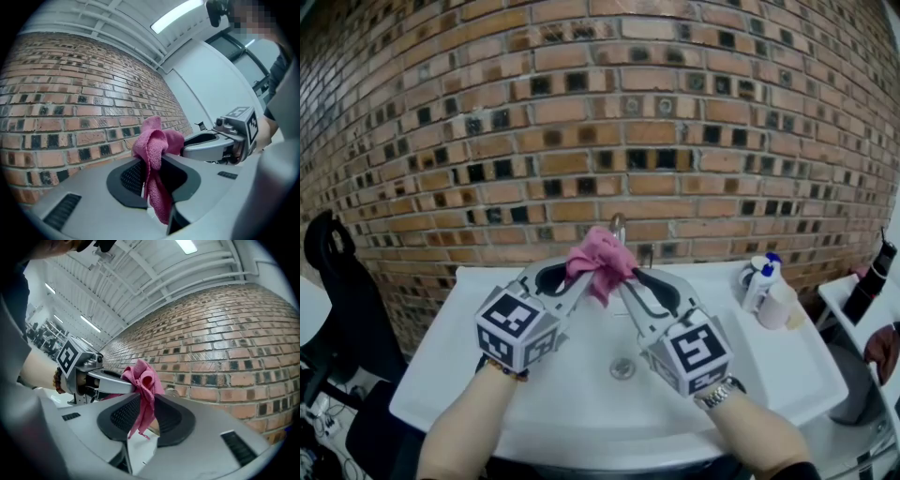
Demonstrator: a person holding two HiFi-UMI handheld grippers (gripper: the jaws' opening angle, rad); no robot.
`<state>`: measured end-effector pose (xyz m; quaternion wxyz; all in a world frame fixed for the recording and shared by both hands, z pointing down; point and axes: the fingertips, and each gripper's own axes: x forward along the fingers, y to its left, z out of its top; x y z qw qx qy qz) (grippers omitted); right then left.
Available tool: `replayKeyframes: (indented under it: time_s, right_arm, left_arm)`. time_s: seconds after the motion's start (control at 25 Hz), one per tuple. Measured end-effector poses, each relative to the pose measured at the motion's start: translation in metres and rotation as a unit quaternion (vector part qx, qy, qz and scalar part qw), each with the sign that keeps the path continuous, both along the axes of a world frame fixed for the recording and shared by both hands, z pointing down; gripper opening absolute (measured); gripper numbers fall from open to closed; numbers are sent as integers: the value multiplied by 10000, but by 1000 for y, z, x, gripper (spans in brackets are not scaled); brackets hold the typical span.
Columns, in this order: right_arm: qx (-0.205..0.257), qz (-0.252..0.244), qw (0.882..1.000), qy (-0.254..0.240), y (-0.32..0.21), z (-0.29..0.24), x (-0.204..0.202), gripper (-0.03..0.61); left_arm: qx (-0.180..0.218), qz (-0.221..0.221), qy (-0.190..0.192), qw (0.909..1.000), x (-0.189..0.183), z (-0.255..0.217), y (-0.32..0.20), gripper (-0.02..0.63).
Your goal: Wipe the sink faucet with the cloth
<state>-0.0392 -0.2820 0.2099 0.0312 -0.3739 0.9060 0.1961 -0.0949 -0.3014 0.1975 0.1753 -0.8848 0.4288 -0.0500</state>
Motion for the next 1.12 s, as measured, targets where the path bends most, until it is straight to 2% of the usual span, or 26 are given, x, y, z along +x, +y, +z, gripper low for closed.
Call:
replayKeyframes:
  time_s: [0.2,0.68,1.12]
  right_arm:
    - [-3,91,9994,-329,-6,-7,5,106]
    - [-335,300,9951,-877,-28,-7,21,106]
    - [-531,366,9929,-1003,-32,-5,29,104]
  left_arm:
    - [18,-175,47,9998,1,-6,-16,69]
    - [4,-346,148,9993,6,-16,-50,67]
    - [-15,-432,172,9989,5,-25,-77,62]
